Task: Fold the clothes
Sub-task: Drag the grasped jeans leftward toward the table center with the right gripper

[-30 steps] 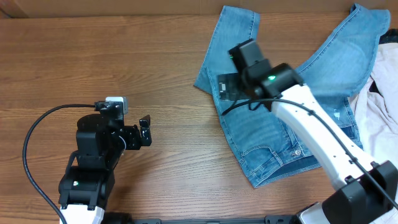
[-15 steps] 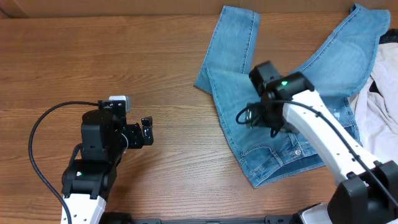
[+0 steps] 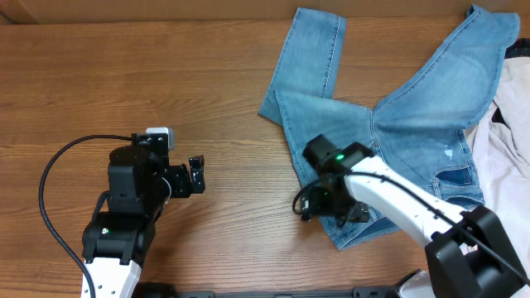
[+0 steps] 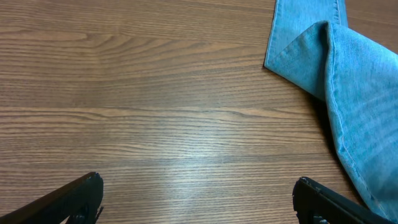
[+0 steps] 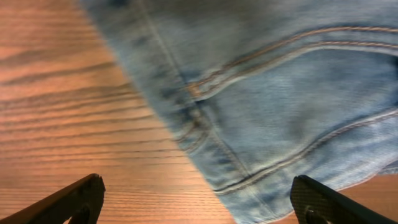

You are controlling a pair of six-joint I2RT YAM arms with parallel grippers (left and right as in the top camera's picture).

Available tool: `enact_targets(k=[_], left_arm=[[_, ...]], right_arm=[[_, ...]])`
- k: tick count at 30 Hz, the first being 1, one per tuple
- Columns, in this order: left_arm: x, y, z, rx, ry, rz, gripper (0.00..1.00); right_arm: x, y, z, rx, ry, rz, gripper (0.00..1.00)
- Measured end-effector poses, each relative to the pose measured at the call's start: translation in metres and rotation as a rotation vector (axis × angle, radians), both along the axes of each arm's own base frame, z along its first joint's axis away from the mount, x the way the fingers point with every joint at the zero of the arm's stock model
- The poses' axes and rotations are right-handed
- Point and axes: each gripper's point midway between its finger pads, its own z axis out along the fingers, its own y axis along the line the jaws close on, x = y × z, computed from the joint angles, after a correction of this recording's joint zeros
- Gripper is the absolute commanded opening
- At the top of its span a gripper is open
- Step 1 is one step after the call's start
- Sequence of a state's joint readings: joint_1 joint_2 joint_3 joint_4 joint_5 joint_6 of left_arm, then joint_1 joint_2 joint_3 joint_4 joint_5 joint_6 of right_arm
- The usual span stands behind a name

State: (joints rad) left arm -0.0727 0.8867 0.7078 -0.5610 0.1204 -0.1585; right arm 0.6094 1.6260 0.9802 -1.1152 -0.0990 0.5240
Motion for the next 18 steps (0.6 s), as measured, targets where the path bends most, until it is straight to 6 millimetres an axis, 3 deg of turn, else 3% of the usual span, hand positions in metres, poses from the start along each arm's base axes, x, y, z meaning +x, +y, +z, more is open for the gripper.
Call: enact_targets(k=[8, 15, 17, 18], left_arm=[[0.000, 0.000, 0.000, -0.006, 0.001, 0.006, 1.00], [-0.002, 0.000, -0.002, -0.011, 0.012, 0.011, 1.00], [-0.002, 0.000, -0.002, -0.013, 0.013, 0.013, 1.00], [-0.002, 0.000, -0.002, -0.013, 0.013, 0.013, 1.00]], right_arm=[[0.008, 0.004, -0.004, -0.068, -0.094, 0.045, 0.79], [0.008, 0.000, -0.016, -0.108, -0.073, 0.043, 0.75], [0.006, -0.001, -0.021, -0.122, -0.055, 0.043, 0.59], [0.005, -0.002, -0.024, -0.131, -0.044, 0.042, 0.44]])
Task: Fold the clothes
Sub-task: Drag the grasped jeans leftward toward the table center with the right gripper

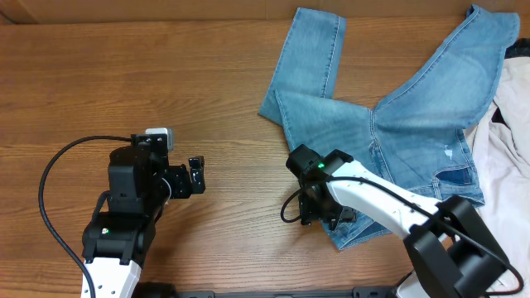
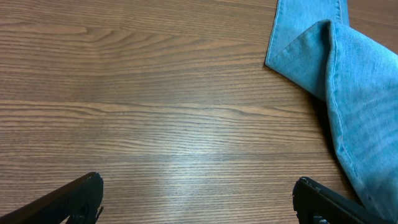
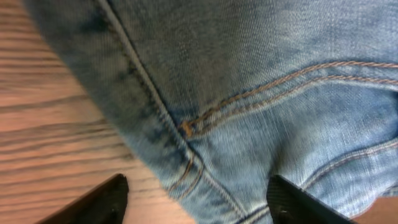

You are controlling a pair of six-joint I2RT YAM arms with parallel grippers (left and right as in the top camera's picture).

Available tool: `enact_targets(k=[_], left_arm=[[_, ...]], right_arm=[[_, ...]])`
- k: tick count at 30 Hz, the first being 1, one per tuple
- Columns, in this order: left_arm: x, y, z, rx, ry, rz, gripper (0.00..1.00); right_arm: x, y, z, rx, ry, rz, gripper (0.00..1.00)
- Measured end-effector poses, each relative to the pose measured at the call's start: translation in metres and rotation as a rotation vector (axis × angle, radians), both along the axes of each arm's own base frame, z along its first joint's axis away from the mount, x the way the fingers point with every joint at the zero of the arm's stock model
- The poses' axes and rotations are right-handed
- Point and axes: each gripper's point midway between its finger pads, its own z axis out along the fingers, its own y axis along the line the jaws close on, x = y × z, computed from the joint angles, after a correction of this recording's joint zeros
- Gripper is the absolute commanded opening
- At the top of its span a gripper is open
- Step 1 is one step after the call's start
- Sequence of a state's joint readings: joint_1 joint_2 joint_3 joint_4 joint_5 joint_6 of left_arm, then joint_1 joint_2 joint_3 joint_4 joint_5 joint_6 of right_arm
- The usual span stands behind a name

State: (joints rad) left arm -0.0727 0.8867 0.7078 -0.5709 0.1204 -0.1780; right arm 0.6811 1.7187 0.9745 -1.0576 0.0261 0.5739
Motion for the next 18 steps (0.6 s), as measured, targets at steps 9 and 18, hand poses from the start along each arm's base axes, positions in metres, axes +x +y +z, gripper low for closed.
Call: enact_targets(k=[9, 18], left_arm=[[0.000, 0.000, 0.000, 0.000, 0.001, 0.001, 1.00], [0.001, 0.002, 0.001, 0.009, -0.006, 0.010, 1.00]], right_arm=[[-0.001, 0.000, -0.006, -0.014, 0.022, 0.011, 0.04], [0.078, 0.120, 0.076, 0.374, -0.227, 0.267, 0.08]])
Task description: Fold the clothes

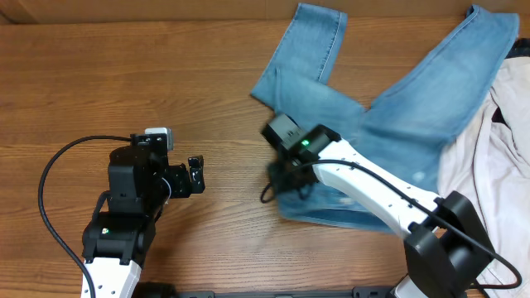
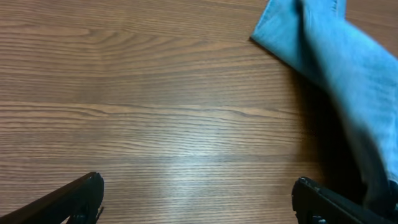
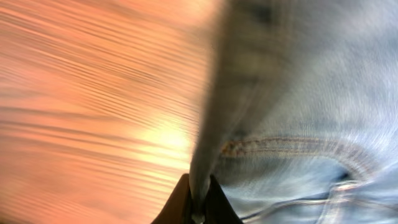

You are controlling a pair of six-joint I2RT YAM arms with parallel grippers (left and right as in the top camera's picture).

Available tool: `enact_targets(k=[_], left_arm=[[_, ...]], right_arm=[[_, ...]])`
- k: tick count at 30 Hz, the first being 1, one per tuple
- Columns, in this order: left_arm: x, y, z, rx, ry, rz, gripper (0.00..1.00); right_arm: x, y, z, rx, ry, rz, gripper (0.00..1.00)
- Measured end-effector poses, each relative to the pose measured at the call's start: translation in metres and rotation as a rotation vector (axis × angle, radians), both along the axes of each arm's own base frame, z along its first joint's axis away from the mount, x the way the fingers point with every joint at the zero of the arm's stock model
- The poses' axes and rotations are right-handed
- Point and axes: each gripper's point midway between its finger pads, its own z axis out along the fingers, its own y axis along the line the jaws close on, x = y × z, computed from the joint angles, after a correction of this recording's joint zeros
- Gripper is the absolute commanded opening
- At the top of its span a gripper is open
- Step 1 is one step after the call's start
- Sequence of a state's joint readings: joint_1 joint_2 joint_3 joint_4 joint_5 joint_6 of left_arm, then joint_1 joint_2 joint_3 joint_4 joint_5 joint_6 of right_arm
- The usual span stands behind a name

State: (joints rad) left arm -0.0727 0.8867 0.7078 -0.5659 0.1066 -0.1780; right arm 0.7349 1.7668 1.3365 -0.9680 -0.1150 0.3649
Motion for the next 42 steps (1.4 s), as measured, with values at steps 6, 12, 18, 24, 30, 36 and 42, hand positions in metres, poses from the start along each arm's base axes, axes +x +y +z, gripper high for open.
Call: enact_targets(k=[6, 12, 18, 24, 30, 36, 42], left_arm=[[0.002, 0.006, 0.000, 0.022, -0.006, 0.024, 1.00], [-0.003, 0.001, -0.004, 0.006, 0.021, 0.005, 1.00], [-0.002, -0.001, -0.018, 0.001, 0.078, -0.005, 1.00], [0.002, -0.009, -0.072, -0.021, 0.282, -0.035, 1.00], [0.013, -0.021, -0.133, -0.063, 0.443, -0.068, 0.96], [0.024, -0.040, -0.154, -0.154, 0.470, -0.135, 0.69], [0.020, -0.056, -0.165, -0.236, 0.528, -0.195, 0.04]], right_arm=[[0.004, 0.082, 0.068, 0.219, -0.164, 0.167, 0.82], [0.008, 0.032, 0.052, 0.054, -0.098, 0.063, 0.95], [0.043, -0.063, 0.058, -0.163, -0.131, -0.246, 1.00], [0.046, -0.127, 0.090, -0.196, -0.157, -0.422, 1.00], [0.042, -0.152, 0.091, -0.238, -0.122, -0.479, 1.00], [0.042, -0.152, 0.091, -0.237, -0.123, -0.480, 1.00], [0.042, -0.152, 0.091, -0.237, -0.122, -0.480, 1.00]])
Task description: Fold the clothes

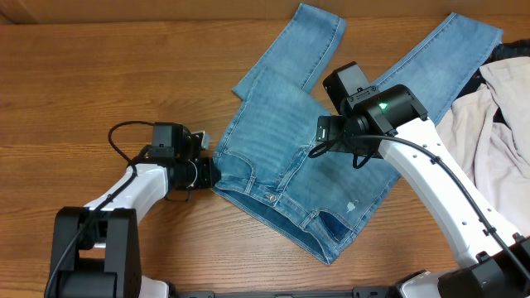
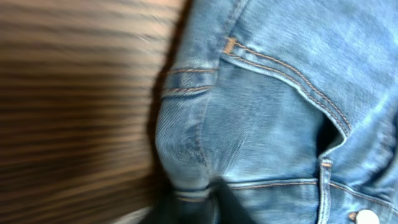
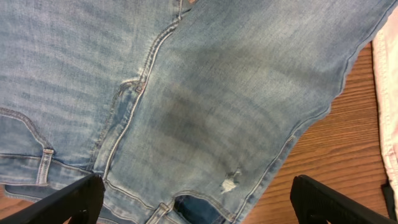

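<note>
Light blue jeans [image 1: 306, 165] lie spread on the wooden table, waistband toward the front left and both legs running to the back right. One leg [image 1: 319, 41] is creased over near its cuff. My left gripper [image 1: 209, 172] is down at the waistband's left corner and shut on it. The left wrist view shows the bunched waistband [image 2: 186, 143] pinched in the left gripper [image 2: 193, 208]. My right gripper [image 1: 325, 136] hangs open above the jeans' seat. In its wrist view the right gripper [image 3: 199, 202] holds nothing, and a small rip [image 3: 230, 185] shows in the denim.
A heap of pale pink-white clothes [image 1: 497, 124] lies at the right edge, with a dark garment [image 1: 507, 51] behind it. The white cloth [image 3: 388, 112] also shows at the edge of the right wrist view. Bare wood [image 1: 99, 74] stretches to the left.
My right gripper was shut on the waist edge; it is now open and above the seat. My left gripper was open far to the left; it is now shut on the waistband corner. The jeans lie further left and flatter.
My right gripper stood open over the jeans' waist near the front edge, while the left gripper rested open at the left. Then its jaws were narrower round that edge, then shut on it with the jeans shifted left. Now the right gripper is open and the left grips the waistband.
</note>
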You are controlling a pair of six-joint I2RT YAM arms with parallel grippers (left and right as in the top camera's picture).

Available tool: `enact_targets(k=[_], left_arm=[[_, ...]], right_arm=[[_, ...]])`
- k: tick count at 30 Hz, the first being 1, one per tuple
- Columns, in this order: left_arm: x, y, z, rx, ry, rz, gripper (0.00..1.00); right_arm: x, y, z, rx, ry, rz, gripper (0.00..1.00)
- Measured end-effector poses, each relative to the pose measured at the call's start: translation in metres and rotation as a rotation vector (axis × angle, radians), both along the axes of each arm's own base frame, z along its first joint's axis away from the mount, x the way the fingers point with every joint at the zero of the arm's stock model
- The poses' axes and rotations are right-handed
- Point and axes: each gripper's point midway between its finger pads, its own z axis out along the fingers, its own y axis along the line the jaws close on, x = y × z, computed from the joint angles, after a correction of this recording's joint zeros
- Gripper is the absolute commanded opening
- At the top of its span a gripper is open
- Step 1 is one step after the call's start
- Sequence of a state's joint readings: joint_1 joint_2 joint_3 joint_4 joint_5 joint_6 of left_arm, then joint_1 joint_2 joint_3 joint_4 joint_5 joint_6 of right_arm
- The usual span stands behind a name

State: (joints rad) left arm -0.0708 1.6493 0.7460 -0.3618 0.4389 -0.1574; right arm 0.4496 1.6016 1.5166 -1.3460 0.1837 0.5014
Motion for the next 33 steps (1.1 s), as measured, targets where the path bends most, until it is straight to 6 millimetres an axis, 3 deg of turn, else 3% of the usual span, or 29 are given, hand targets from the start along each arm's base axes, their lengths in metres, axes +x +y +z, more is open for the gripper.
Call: enact_targets(k=[3, 6, 7, 8, 9, 10, 11, 12, 13, 14, 16, 17, 19, 24, 30, 33], left_arm=[[-0.002, -0.001, 0.003, -0.021, 0.011, 0.002, 0.04], [0.007, 0.013, 0.018, -0.028, 0.019, 0.064, 0.04], [0.019, 0.023, 0.030, -0.028, -0.007, 0.099, 0.04], [0.051, 0.049, 0.061, -0.019, -0.099, 0.173, 0.04], [0.066, 0.066, 0.078, -0.005, -0.144, 0.219, 0.04], [0.092, 0.095, 0.110, 0.021, -0.229, 0.282, 0.04], [0.108, 0.117, 0.133, 0.043, -0.293, 0.331, 0.15], [0.125, 0.149, 0.167, 0.076, -0.378, 0.402, 0.47], [0.131, 0.167, 0.184, 0.093, -0.416, 0.443, 1.00], [0.137, 0.195, 0.212, 0.118, -0.473, 0.510, 1.00], [0.135, 0.235, 0.249, 0.147, -0.535, 0.611, 1.00], [0.130, 0.246, 0.257, 0.155, -0.537, 0.640, 1.00], [0.114, 0.252, 0.255, 0.151, -0.479, 0.678, 1.00], [0.076, 0.218, 0.201, 0.100, -0.178, 0.653, 1.00], [0.059, 0.195, 0.140, 0.113, 0.013, 0.607, 1.00], [0.051, 0.196, 0.108, 0.167, 0.092, 0.604, 1.00]], right_arm=[[0.000, 0.000, 0.000, 0.000, 0.001, 0.000, 1.00], [0.000, 0.000, 0.000, -0.001, 0.002, 0.000, 1.00], [0.000, 0.000, 0.000, -0.001, 0.001, 0.000, 1.00], [0.000, 0.000, 0.000, 0.000, 0.002, -0.001, 1.00], [0.000, 0.000, 0.000, 0.000, 0.000, 0.000, 1.00], [0.000, 0.000, 0.000, 0.000, 0.002, 0.000, 1.00], [0.000, 0.000, 0.000, -0.001, 0.001, 0.000, 1.00], [0.000, 0.000, 0.000, 0.000, 0.001, 0.000, 1.00], [0.000, 0.000, 0.000, 0.000, 0.001, 0.000, 1.00], [0.000, 0.000, 0.000, 0.000, 0.002, 0.000, 1.00], [0.000, 0.000, 0.000, 0.000, 0.001, 0.000, 1.00], [0.000, 0.000, 0.000, 0.000, 0.000, 0.000, 1.00], [0.000, 0.000, 0.000, 0.000, 0.001, 0.000, 1.00], [0.001, 0.001, 0.000, 0.003, -0.005, 0.000, 1.00], [0.002, 0.001, 0.001, 0.005, -0.010, 0.000, 1.00], [0.002, 0.001, 0.001, 0.005, -0.010, 0.001, 1.00]])
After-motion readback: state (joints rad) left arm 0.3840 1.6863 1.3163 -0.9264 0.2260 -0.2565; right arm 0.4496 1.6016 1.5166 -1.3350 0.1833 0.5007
